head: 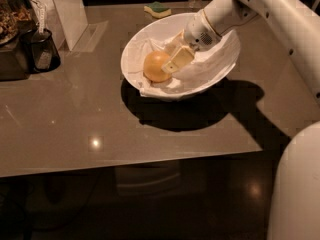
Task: Pick orange from white bowl
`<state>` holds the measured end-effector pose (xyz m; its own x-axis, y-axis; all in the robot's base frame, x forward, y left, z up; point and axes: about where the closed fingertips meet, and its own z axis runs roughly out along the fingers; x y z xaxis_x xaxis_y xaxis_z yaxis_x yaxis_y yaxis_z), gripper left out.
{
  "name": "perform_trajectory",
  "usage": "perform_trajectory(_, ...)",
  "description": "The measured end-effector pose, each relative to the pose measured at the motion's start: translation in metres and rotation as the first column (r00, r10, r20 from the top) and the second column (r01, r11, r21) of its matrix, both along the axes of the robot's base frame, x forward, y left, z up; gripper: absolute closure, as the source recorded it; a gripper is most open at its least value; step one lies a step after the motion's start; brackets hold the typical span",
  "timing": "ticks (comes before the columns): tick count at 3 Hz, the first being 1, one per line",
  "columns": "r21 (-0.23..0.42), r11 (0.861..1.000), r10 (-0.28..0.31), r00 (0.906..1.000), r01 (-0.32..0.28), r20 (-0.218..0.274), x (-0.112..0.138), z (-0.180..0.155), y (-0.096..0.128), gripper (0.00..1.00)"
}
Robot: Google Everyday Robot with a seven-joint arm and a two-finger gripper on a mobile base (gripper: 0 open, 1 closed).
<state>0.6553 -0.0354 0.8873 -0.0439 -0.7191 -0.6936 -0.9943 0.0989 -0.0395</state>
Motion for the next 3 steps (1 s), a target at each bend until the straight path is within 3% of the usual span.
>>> perform_trajectory(1, 0.004, 1.0, 0.004, 1.0, -0.004, -0.008, 0.001, 0.0, 0.002, 0.53)
perform_trajectory(2, 0.01, 1.0, 0.009, 0.9998, -0.009, -0.018, 0.003, -0.001, 0.005, 0.34)
perform_trajectory(3, 0.033, 0.999, 0.036, 0.9978, -0.034, -0.056, 0.007, -0.012, 0.013, 0.0)
